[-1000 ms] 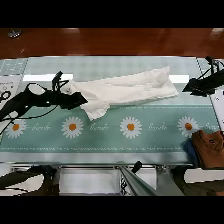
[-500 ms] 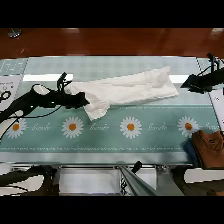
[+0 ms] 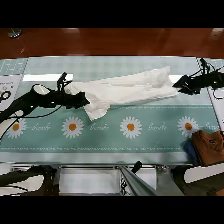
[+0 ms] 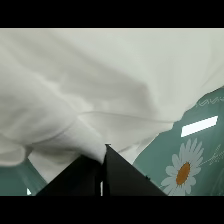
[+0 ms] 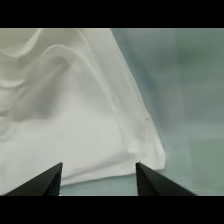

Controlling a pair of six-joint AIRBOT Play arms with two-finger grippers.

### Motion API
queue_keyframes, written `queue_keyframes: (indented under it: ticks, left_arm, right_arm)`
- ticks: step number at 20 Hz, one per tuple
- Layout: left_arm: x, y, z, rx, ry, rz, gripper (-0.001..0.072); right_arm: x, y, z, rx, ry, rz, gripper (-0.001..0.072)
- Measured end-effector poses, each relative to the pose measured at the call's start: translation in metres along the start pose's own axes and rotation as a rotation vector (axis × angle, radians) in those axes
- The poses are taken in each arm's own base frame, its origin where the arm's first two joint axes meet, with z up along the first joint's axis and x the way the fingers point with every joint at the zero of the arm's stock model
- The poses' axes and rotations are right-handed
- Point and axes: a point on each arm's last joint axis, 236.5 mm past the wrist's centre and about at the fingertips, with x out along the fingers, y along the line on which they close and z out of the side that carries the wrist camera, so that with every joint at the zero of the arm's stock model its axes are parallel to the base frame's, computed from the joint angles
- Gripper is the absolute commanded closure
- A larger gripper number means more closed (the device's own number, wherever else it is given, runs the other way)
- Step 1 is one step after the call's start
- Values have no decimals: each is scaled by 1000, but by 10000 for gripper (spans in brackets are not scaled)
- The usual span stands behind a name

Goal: Fold the shirts.

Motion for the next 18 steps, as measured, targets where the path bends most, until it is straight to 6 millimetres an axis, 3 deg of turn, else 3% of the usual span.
queue_keyframes:
  ticks: [7,9,16,17,18]
  left_arm:
    - [0,0,0,-1,0,-1,685]
    - [0,0,0,-1,0,-1,685]
    - [0,0,0,-1,-1,0,685]
    - [0,0,0,-1,-2,0,685]
    - [0,0,0,-1,-1,0,685]
  right_arm:
    - [11,-6,3,9,-5,3,188]
    - [12,-6,4,10,-10,3,288]
    - [23,5,1,-6,6,4,300]
    - [27,9,-2,-18,16,2,348]
    - [31,14,-4,-31,26,2,495]
